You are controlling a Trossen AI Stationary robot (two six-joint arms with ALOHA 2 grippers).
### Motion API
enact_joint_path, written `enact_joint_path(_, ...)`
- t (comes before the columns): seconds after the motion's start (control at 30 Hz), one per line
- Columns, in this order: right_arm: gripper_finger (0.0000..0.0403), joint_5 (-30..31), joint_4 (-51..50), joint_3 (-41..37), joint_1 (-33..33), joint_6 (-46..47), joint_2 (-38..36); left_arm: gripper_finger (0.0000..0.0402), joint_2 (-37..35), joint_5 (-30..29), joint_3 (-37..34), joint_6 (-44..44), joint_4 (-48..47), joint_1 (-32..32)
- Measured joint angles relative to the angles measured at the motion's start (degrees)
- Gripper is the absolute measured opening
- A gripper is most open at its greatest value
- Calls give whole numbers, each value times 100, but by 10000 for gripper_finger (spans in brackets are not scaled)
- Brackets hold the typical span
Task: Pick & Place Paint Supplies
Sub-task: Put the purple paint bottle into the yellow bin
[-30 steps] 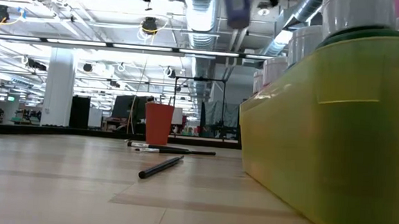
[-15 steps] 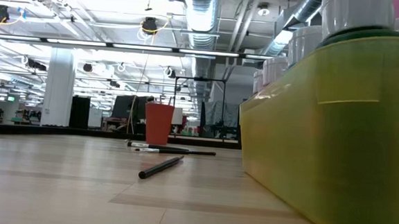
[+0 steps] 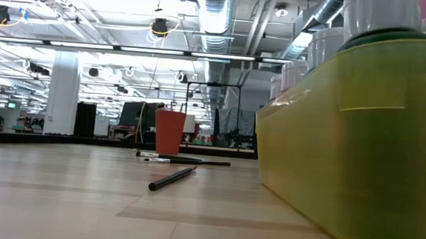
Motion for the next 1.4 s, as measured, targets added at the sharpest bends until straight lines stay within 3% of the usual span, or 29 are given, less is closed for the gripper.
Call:
enact_joint_path(0.17,175,589,-26,1,285,277,524,226,0,-2,0,-11,1,0)
enact_joint_path(0.63,180,634,-72,2,318,893,1881,226,0,-13,0,-11,0,1)
enact_joint_path(1.4,182,692,-464,2,273,1033,3096,225,2,-415,0,135,4,1)
